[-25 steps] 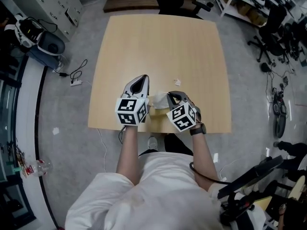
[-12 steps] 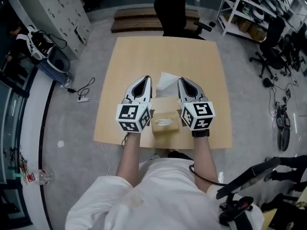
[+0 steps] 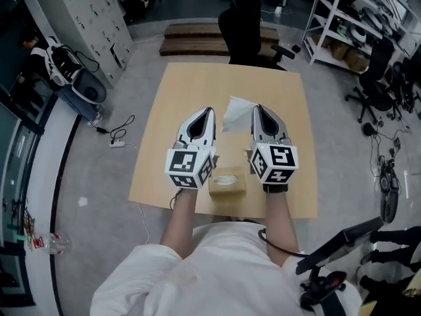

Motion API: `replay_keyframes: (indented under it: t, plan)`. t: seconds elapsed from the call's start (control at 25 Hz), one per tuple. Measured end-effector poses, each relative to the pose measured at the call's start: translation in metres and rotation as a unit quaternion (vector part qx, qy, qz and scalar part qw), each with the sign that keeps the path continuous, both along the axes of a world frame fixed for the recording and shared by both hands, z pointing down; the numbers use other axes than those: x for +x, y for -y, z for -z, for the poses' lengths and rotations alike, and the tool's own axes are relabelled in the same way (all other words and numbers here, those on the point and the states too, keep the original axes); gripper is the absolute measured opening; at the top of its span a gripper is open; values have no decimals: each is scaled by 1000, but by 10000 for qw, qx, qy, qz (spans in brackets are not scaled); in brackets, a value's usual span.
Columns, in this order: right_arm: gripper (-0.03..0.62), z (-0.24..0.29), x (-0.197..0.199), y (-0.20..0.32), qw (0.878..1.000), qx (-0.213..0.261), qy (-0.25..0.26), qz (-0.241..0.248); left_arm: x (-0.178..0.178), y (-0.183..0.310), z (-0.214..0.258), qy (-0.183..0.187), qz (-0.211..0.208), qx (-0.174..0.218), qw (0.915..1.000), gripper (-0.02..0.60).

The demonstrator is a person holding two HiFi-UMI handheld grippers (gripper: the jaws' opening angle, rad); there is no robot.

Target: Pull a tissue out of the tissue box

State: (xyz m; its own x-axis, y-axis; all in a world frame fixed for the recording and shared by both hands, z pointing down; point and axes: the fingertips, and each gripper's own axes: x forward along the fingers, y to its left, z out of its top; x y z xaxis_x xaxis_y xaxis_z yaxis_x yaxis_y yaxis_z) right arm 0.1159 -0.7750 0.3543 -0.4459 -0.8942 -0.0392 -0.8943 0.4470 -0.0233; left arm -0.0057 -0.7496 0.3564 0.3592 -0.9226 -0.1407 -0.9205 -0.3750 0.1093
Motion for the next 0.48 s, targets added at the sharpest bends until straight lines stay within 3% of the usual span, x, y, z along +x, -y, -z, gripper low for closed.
replay_keyframes:
  t: [0.48]
  plan:
    - [2,7,-23,-8,9996,108,-89,260,-18,-10,4,54,201,29,9998,-11]
